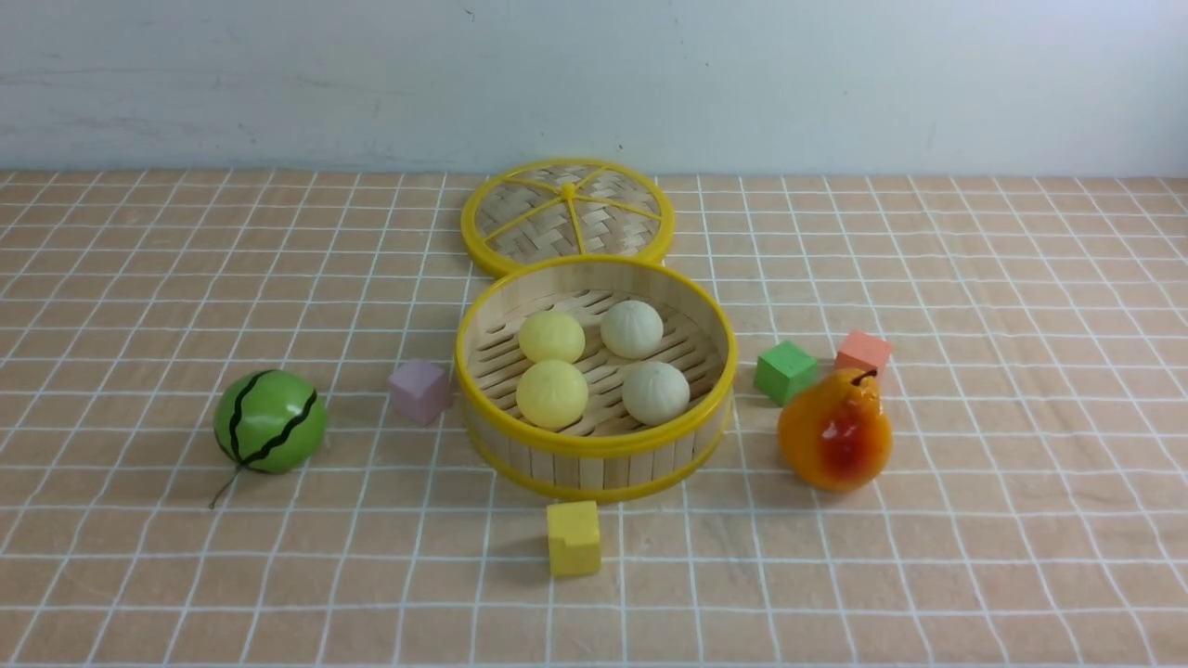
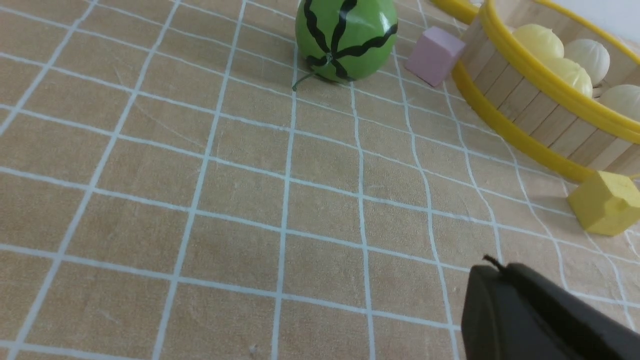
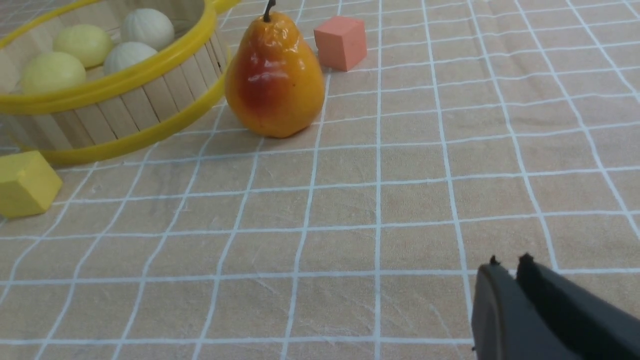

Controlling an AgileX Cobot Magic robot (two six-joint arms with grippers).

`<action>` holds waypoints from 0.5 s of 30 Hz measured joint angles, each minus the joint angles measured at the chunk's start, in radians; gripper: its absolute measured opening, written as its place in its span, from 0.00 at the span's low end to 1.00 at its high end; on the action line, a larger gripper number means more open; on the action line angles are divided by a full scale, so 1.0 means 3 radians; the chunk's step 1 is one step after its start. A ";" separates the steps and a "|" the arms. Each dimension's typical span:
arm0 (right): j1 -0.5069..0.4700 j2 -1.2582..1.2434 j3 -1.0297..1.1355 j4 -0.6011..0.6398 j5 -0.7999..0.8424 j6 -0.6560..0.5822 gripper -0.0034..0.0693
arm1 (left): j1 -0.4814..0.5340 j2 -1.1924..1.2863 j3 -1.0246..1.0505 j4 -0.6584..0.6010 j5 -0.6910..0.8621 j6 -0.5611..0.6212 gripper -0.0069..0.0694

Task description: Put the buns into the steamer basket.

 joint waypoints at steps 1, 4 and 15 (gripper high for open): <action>0.0000 0.0000 0.0000 0.0000 0.0000 0.0000 0.12 | 0.0000 0.0000 0.0000 0.0000 0.0000 0.0000 0.07; 0.0000 0.0000 0.0000 0.0000 0.0000 0.0000 0.12 | 0.0000 0.0000 0.0000 0.0000 -0.0003 0.0000 0.07; 0.0000 0.0000 0.0000 0.0000 0.0000 0.0000 0.14 | 0.0000 0.0000 0.0000 0.0000 -0.0003 0.0000 0.07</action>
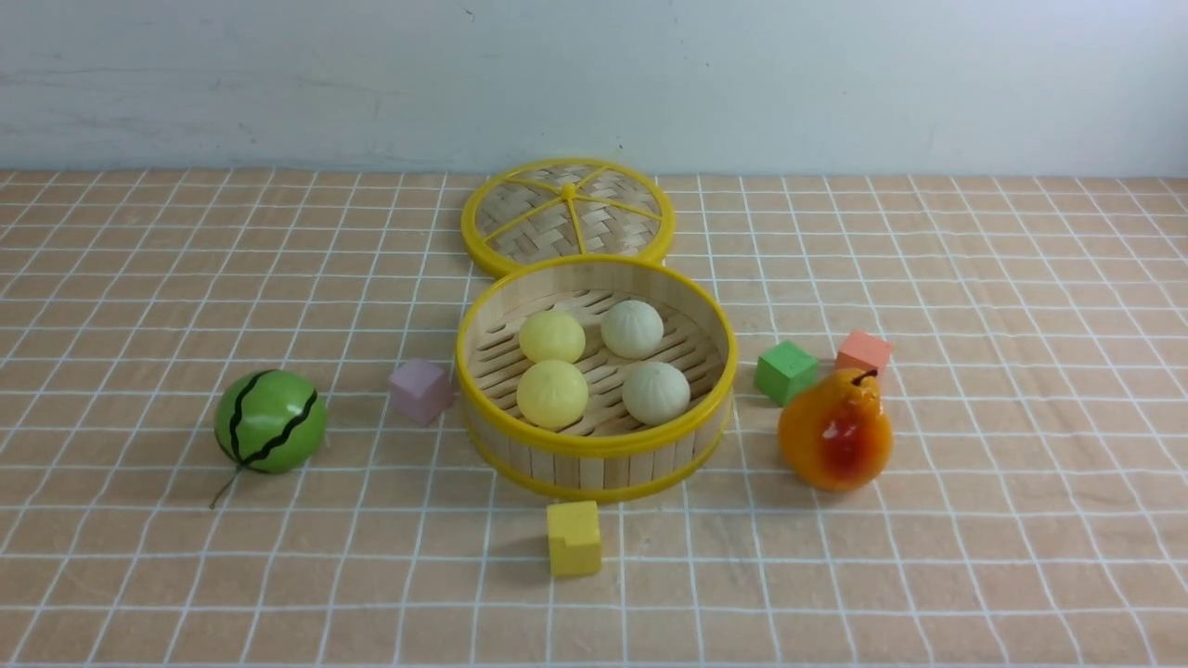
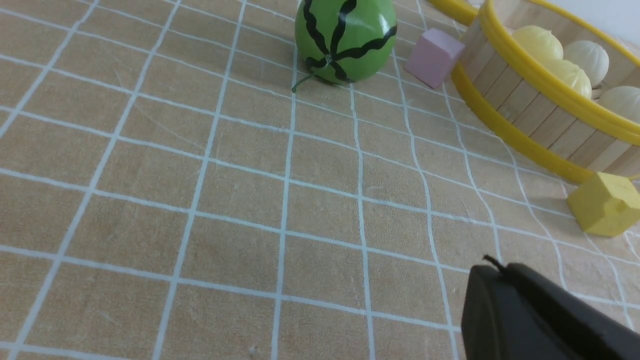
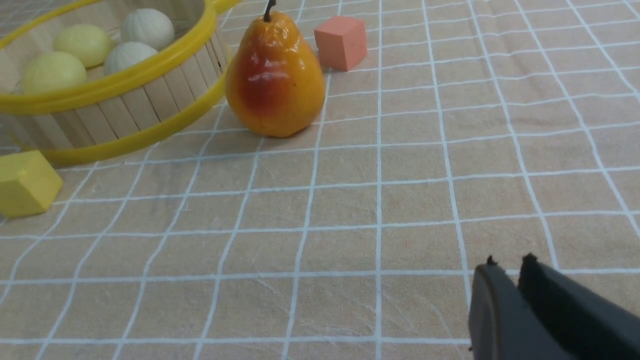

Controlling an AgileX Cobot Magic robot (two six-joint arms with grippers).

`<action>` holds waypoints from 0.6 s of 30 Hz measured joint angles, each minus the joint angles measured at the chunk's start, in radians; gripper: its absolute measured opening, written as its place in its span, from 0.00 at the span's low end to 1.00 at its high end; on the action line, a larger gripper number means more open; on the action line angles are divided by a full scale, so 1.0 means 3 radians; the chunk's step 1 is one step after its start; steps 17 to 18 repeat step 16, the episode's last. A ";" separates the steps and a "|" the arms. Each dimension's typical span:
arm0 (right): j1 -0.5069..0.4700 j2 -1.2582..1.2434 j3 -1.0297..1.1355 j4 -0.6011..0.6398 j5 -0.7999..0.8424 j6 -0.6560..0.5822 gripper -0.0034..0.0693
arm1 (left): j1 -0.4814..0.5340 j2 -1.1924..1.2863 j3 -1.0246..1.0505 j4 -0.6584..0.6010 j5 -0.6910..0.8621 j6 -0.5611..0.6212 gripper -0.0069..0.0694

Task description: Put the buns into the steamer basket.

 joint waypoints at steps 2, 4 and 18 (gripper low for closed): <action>0.0000 0.0000 0.0000 0.0000 0.0000 0.0000 0.14 | 0.0000 0.0000 0.0000 0.0000 -0.0003 0.0000 0.07; 0.0000 0.0000 0.0000 0.0000 0.0000 0.0000 0.14 | 0.0000 0.0000 0.0000 0.0000 -0.0003 0.0000 0.07; 0.0000 0.0000 0.0000 0.0000 0.0000 0.0000 0.17 | 0.0000 0.0000 0.0000 0.0000 -0.0010 0.0000 0.07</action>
